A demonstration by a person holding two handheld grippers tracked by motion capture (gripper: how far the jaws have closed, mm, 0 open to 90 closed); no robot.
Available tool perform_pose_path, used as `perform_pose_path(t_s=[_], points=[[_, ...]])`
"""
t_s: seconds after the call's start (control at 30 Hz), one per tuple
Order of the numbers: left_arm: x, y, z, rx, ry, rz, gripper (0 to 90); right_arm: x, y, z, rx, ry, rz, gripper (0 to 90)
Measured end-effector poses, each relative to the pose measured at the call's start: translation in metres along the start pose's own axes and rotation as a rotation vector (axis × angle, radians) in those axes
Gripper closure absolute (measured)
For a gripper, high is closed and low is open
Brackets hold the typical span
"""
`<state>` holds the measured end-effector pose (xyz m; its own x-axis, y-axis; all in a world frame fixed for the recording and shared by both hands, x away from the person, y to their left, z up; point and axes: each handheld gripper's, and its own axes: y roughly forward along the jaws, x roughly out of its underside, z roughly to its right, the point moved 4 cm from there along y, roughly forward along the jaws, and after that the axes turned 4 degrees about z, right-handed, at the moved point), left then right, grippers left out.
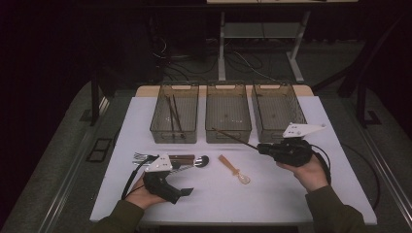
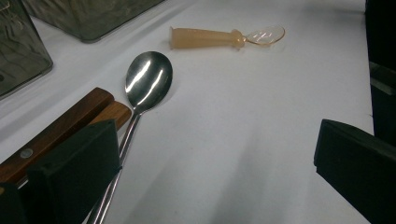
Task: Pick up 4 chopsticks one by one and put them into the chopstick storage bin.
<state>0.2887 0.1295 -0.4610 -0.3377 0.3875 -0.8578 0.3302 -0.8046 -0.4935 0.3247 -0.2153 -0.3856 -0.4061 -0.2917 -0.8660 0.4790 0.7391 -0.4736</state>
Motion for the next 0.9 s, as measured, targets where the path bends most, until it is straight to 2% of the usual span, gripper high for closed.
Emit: perform_pose_path(t_s=[0.5,0.9], points=[[0.0,0.001,0.0,0.0,0.001,0.008,0.0,-0.027,0.022,0.001,0.002,-0.004,0.038,85.2],[0.0,0.0,-0.001,0.004,-0.005,0.01,0.0,-0.051,0.052,0.0,0.01,-0.03,0.045,85.2]])
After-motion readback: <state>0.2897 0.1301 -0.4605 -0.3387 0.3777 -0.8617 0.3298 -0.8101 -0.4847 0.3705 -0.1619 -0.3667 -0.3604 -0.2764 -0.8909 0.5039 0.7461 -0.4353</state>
